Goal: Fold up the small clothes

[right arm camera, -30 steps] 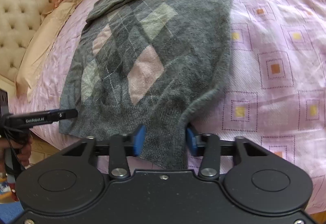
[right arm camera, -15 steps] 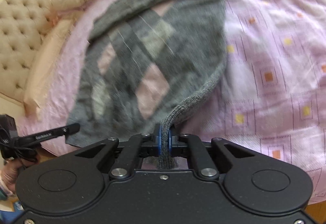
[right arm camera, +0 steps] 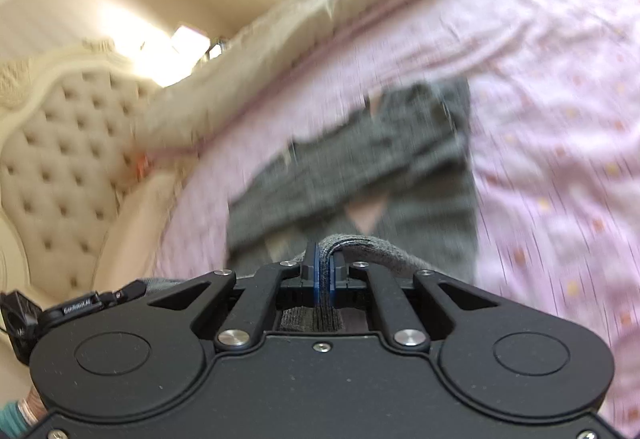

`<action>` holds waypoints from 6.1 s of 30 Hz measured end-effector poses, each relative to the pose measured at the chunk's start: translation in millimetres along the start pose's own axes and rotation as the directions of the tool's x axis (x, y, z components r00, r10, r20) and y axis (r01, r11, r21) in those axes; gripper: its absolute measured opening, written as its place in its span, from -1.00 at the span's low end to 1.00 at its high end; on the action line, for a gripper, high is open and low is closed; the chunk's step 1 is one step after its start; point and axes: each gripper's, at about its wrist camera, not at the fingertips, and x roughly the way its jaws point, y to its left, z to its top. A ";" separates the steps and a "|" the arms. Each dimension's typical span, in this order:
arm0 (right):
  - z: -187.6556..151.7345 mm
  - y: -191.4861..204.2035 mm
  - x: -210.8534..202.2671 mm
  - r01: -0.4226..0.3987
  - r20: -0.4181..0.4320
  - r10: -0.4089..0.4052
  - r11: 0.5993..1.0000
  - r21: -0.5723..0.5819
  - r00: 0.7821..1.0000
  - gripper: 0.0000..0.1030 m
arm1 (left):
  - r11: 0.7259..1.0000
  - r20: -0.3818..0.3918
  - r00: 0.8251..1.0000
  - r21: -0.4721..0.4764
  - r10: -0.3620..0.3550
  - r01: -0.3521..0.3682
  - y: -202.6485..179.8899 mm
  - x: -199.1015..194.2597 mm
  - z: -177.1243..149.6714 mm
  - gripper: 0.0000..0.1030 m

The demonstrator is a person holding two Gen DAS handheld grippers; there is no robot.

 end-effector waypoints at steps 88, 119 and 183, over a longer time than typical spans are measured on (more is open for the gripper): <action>74.3 99.1 324.0 0.205 -0.109 -0.356 0.734 -0.648 0.928 0.13 | 0.929 -0.195 0.911 0.150 0.363 -0.339 56.3 204.8 89.9 0.13; 69.9 -50.3 164.0 0.576 -0.138 -0.580 0.815 -0.071 0.803 0.72 | 0.936 -0.302 0.902 0.263 0.309 -0.233 50.0 174.0 5.4 0.59; 123.2 -142.9 199.5 -0.106 -0.252 0.139 0.985 0.140 0.958 1.00 | 0.879 -0.336 0.838 0.370 0.430 -0.302 -75.2 293.5 28.8 1.00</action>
